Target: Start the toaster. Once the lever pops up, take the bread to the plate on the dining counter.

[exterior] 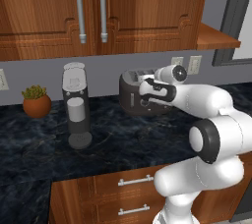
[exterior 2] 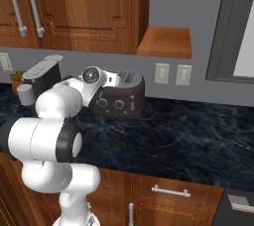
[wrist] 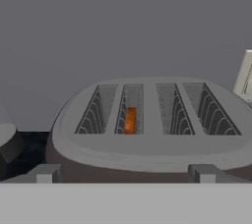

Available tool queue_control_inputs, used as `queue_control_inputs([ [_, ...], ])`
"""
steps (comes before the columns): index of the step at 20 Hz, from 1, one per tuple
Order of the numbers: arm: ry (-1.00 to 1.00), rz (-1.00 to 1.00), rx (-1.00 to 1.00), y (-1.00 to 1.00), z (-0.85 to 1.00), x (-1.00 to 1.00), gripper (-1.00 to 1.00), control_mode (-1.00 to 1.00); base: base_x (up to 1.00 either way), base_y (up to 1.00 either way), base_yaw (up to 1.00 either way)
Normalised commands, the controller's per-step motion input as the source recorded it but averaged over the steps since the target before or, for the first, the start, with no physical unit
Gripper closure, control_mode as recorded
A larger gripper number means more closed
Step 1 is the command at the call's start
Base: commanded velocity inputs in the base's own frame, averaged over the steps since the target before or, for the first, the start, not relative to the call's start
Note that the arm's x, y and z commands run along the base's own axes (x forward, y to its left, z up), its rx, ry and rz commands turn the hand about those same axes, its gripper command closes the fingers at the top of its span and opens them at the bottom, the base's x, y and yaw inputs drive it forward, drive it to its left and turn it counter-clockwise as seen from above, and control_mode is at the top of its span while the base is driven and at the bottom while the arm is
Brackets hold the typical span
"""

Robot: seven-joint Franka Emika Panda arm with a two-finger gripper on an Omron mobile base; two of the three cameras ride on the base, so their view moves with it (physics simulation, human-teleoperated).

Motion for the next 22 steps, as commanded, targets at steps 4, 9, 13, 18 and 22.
queue_control_inputs([
  [4,0.0,-0.09,0.0,0.0,0.0,0.08,-1.0,-1.0,0.0,0.0,0.0],
  [9,0.0,-0.12,0.0,0.02,0.0,0.15,-1.0,-1.0,0.0,0.0,0.0],
  [13,0.0,-0.05,0.0,0.05,0.0,0.13,-1.0,-1.0,0.0,0.0,0.0],
  [18,0.0,0.0,0.0,0.13,0.0,0.08,-1.0,-1.0,0.0,0.0,0.0],
  [22,-0.01,0.0,0.0,0.08,0.0,0.04,-1.0,-1.0,0.0,0.0,0.0],
])
